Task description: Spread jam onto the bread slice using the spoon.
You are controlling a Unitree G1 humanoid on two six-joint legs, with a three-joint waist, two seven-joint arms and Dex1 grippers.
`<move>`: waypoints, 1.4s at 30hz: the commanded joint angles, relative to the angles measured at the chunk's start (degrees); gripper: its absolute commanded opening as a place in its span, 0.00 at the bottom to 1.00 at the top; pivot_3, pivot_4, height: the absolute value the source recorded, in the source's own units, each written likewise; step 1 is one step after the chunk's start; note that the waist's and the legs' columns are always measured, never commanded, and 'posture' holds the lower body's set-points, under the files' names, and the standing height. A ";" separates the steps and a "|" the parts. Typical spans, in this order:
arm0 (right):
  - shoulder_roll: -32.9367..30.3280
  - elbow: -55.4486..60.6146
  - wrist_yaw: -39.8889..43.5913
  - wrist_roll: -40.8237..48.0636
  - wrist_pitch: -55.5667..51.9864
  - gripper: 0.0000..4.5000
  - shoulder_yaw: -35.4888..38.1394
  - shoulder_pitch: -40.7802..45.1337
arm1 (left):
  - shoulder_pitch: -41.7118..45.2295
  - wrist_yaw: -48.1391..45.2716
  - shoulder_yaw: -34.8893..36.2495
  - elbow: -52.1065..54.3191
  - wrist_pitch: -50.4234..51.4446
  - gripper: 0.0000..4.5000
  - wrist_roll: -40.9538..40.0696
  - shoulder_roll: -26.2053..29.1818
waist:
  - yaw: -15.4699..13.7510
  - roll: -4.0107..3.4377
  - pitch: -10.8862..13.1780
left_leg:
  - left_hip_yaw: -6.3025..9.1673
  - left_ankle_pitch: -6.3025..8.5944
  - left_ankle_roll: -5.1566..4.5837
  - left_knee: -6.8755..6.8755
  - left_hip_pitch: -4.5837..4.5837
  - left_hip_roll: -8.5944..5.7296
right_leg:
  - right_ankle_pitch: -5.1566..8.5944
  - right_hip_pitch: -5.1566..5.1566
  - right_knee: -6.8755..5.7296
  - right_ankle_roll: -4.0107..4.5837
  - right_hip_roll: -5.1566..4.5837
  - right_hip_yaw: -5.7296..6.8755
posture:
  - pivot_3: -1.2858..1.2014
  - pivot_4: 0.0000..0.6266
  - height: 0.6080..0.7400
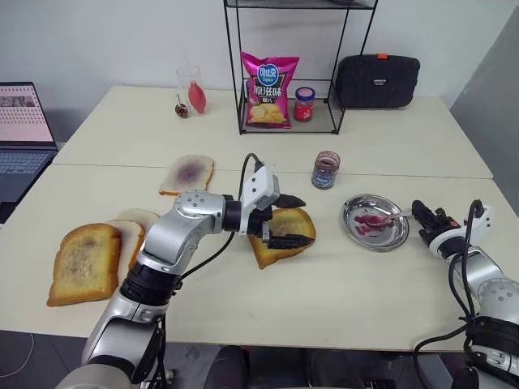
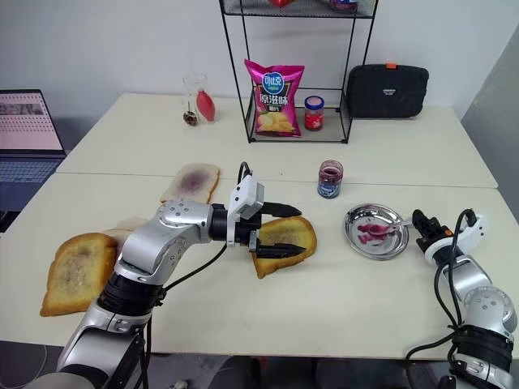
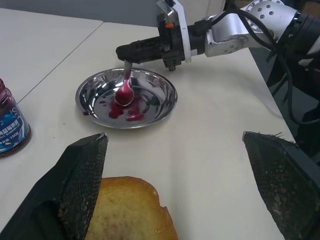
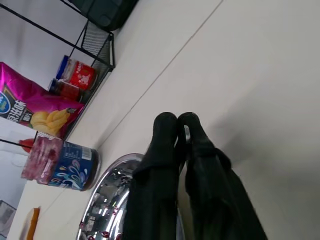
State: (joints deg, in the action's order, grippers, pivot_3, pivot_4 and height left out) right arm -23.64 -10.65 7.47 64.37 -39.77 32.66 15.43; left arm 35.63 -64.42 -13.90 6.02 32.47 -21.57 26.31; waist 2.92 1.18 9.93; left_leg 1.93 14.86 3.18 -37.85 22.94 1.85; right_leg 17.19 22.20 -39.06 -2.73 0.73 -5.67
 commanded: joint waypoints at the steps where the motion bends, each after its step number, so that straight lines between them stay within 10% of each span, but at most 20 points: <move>1: -0.62 2.75 0.41 0.67 -1.33 0.00 1.53 -0.71 | 1.42 -0.26 0.35 0.32 -0.53 1.00 -0.27 0.42 | -0.01 0.00 0.00 | 0.02 0.00 0.00 0.00 0.00 0.00 | 0.00 -0.01 0.00 -0.01 0.00 0.02 | 0.52 0.24 1.00; 17: -2.80 28.91 -15.14 9.01 -6.02 0.00 -2.12 7.75 | 0.75 4.92 6.31 -4.06 0.53 1.00 -1.86 0.17 | 0.65 -0.17 0.11 | 0.03 0.00 0.00 0.03 0.02 0.01 | 0.03 0.08 -0.04 -0.05 0.02 -0.02 | 0.52 0.24 1.00; 42: -0.93 2.26 1.60 -34.81 14.33 0.00 -25.13 32.98 | -6.82 19.20 9.86 2.00 -4.46 1.00 0.01 -3.80 | -0.10 -0.15 0.13 | 0.09 0.01 0.00 0.05 0.23 -0.06 | -0.04 0.22 0.00 0.06 -0.14 0.13 | 0.52 0.24 1.00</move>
State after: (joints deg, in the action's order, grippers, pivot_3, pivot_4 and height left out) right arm -24.70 -9.16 7.53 31.07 -28.06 6.83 45.82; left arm 28.76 -45.60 -5.32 5.20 28.41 -21.04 21.93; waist 2.81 1.03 10.07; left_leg 2.02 14.86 3.18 -37.80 23.17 1.79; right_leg 17.15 22.42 -39.06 -2.67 0.59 -5.54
